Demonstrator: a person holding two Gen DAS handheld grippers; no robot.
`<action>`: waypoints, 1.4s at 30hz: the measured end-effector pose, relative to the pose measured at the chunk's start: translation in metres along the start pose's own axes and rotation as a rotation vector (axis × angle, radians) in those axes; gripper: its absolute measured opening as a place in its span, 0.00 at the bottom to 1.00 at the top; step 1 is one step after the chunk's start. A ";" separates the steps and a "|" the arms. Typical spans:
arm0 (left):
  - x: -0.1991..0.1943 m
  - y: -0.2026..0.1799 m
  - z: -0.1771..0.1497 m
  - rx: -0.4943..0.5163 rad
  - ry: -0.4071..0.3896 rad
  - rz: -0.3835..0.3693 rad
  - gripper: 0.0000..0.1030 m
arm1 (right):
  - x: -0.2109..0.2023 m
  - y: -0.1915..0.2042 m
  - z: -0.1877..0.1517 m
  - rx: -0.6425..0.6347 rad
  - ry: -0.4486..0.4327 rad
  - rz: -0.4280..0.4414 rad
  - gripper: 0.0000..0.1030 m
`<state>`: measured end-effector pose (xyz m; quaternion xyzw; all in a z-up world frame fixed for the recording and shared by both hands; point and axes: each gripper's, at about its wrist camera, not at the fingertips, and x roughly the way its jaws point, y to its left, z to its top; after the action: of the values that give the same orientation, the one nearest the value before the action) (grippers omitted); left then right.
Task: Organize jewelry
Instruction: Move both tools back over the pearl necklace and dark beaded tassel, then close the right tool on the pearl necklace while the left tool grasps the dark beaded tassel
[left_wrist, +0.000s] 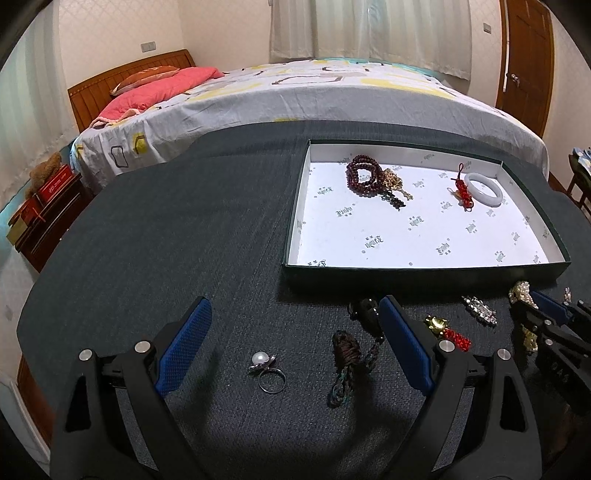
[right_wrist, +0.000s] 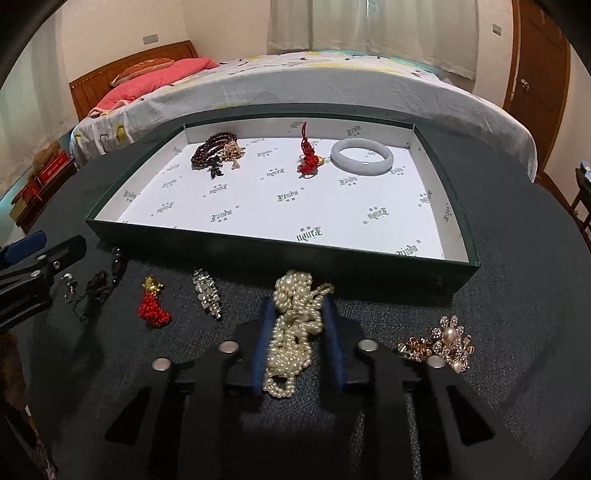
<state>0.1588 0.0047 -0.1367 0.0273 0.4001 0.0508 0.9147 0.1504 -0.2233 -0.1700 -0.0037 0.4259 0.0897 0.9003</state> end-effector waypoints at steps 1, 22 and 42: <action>0.000 0.000 0.000 0.000 0.002 0.001 0.87 | 0.000 0.000 0.000 0.000 0.000 0.004 0.22; 0.014 0.002 -0.005 0.023 0.049 -0.039 0.86 | -0.010 -0.005 0.002 0.017 -0.031 0.036 0.19; 0.038 -0.014 -0.003 0.065 0.119 -0.166 0.42 | -0.003 -0.008 0.000 0.040 -0.008 0.066 0.19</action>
<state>0.1837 -0.0051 -0.1680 0.0207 0.4559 -0.0366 0.8890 0.1495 -0.2312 -0.1685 0.0288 0.4237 0.1105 0.8986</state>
